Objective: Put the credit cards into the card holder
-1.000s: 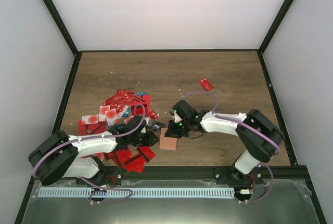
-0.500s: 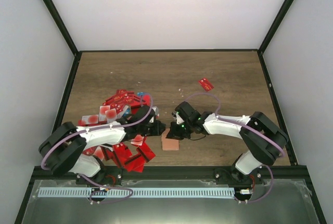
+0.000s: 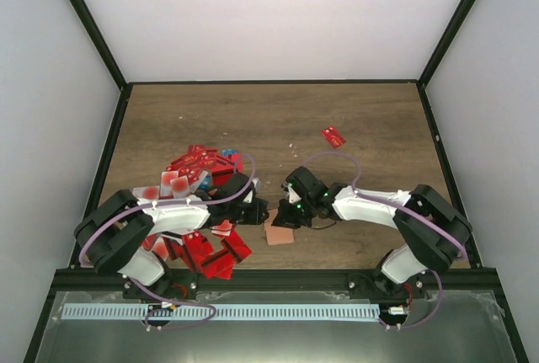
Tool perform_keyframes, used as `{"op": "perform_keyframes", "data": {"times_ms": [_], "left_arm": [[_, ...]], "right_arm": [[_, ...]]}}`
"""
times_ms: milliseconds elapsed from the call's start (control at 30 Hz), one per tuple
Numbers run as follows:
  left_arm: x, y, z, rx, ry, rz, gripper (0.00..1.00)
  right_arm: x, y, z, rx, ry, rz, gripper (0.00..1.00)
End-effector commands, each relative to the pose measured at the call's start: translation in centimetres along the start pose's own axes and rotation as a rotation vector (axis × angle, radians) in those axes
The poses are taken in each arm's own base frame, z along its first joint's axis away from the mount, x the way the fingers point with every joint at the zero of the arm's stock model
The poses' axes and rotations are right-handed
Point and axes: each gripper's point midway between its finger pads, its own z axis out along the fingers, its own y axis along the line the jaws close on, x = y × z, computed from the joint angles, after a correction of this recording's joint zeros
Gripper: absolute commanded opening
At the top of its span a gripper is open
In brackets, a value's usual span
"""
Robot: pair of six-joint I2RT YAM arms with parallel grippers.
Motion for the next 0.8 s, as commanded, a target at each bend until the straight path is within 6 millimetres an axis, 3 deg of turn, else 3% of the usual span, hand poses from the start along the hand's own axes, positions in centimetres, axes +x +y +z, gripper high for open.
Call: {"op": "perform_keyframes", "data": {"times_ms": [0,433,767], "left_arm": [[0.3,0.7,0.6,-0.033,0.003,0.032,0.3],[1.3,2.1,1.5,-0.103,0.025,0.04,0.29],[1.3,1.6,1.2,-0.089,0.021,0.049,0.28]], "right_arm": [[0.2,-0.4,-0.4,0.026,-0.017,0.002,0.01],[0.5,-2.1,-0.2,0.078,-0.025,0.018,0.01],[1.1,-5.6,1.1,0.201,-0.006,0.041,0.01]]}}
